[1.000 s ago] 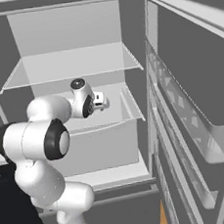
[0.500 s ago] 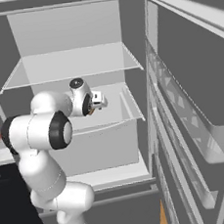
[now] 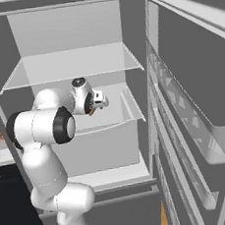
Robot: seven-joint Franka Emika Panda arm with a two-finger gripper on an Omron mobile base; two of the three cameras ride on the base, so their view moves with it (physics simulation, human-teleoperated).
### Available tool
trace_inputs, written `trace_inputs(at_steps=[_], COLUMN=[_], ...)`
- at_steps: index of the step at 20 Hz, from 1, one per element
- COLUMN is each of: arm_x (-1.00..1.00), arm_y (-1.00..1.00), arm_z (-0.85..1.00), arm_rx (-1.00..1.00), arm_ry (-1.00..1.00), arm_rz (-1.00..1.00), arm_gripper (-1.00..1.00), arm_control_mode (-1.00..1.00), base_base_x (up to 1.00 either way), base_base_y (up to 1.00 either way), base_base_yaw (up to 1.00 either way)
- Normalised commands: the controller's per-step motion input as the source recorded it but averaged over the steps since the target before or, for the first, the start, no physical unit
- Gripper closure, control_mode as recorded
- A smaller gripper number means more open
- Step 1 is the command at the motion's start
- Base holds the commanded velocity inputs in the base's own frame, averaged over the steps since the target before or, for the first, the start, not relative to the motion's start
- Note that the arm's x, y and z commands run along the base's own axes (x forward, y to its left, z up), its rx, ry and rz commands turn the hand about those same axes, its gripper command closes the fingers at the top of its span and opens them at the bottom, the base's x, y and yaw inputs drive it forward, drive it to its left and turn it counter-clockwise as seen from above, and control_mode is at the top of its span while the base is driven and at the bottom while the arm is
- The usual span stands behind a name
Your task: Place one sweet potato and one steak in each tupperware on the nearby counter, to pack two identical lunches.
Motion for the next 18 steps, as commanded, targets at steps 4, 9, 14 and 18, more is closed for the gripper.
trace_inputs(at_steps=[4, 9, 14, 18], arm_x=[0.0, 0.0, 0.0, 0.0], arm_y=[0.0, 0.0, 0.06, 0.02], arm_z=[-0.53, -0.1, -0.07, -0.04], arm_rx=[0.02, 0.01, 0.0, 0.0], arm_ry=[0.05, 0.0, 0.0, 0.0], arm_rz=[0.0, 0.0, 0.0, 0.0], arm_gripper=[-1.0, -1.0, 1.0, 1.0], arm_control_mode=[-1.0, -1.0, -1.0, -1.0], base_base_x=[0.0, 0.0, 0.0, 0.0], base_base_y=[0.0, 0.0, 0.0, 0.0], base_base_yaw=[0.0, 0.0, 0.0, 0.0])
